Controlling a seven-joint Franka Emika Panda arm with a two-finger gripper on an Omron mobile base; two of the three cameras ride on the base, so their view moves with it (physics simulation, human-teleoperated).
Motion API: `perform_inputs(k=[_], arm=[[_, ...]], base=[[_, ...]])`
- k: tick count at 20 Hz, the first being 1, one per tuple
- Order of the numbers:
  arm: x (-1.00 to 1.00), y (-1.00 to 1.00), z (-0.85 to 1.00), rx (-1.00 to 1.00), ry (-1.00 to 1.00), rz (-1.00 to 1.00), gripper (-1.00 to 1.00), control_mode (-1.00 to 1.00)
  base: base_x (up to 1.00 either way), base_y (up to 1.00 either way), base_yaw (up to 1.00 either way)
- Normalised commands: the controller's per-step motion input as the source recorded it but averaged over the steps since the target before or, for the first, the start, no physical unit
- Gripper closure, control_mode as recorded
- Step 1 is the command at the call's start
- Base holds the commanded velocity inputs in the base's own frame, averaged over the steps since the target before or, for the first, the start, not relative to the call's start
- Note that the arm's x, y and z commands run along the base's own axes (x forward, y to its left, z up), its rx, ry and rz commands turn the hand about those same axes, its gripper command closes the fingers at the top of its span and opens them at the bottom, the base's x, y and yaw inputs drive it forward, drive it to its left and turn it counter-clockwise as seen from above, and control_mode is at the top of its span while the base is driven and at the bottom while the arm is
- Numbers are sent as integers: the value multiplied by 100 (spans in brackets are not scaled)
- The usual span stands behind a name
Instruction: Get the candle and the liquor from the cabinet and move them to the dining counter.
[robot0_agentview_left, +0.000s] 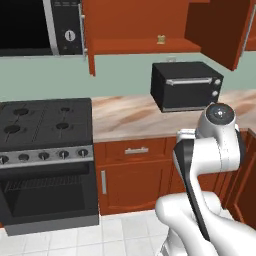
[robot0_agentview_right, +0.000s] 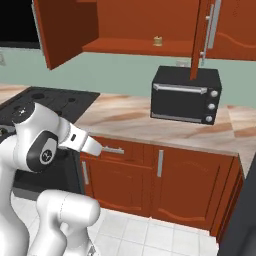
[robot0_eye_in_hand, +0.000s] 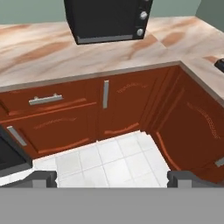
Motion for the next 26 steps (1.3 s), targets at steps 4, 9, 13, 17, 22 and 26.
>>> perform_inputs(k=[4,9,13,17,22,26], arm=[[0,0,0,0,0,0,-100,100],[0,0,0,0,0,0,-100,100],[0,0,0,0,0,0,-100,100],[0,0,0,0,0,0,-100,100],[0,0,0,0,0,0,-100,100],[0,0,0,0,0,0,-100,100]], base=[[74,-25,3],[66,-28,6],[52,-29,2],[56,-26,0],[53,-17,-7],[55,-11,-8]])
